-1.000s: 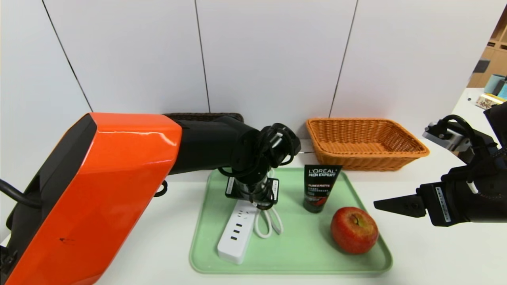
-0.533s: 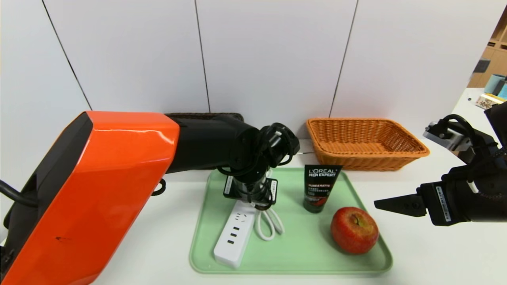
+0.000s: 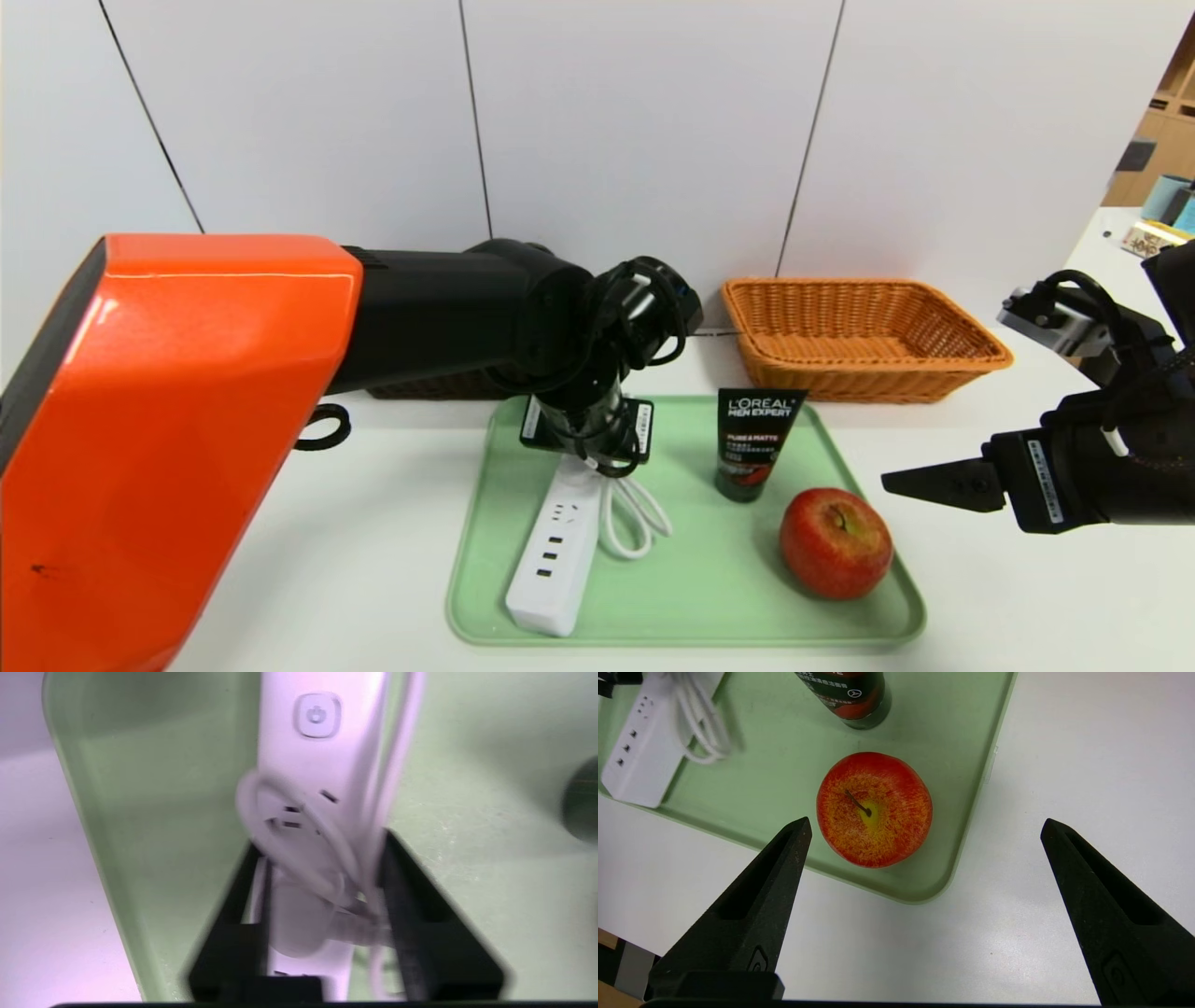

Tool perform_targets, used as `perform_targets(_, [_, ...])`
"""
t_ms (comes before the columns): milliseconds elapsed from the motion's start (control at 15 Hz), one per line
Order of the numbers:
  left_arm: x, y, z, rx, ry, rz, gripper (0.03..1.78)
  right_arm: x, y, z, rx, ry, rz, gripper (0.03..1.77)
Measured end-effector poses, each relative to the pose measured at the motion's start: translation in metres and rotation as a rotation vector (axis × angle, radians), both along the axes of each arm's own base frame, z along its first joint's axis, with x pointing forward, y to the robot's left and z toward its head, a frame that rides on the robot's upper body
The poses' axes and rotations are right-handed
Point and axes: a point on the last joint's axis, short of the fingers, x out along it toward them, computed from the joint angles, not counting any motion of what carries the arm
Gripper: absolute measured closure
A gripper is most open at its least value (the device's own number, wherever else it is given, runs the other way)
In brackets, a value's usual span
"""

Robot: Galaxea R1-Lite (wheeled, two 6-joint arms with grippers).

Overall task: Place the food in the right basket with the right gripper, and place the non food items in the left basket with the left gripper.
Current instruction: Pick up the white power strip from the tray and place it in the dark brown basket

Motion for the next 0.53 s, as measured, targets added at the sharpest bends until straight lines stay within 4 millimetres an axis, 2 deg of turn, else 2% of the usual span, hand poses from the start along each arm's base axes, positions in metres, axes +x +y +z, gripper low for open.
perform_targets(67, [-0.0012, 0.0006, 0.003, -0.004, -0.005, -0.002, 1.76, -0.0002, -0.0001, 0.0001, 0.0, 0.0, 0.0, 0.1])
perform_targets(533, [-0.0012, 0.0012, 0.0034, -0.003, -0.006, 0.0, 1.76, -0.0009, -0.0004, 0.0014, 0.002, -0.007, 0.0, 0.1])
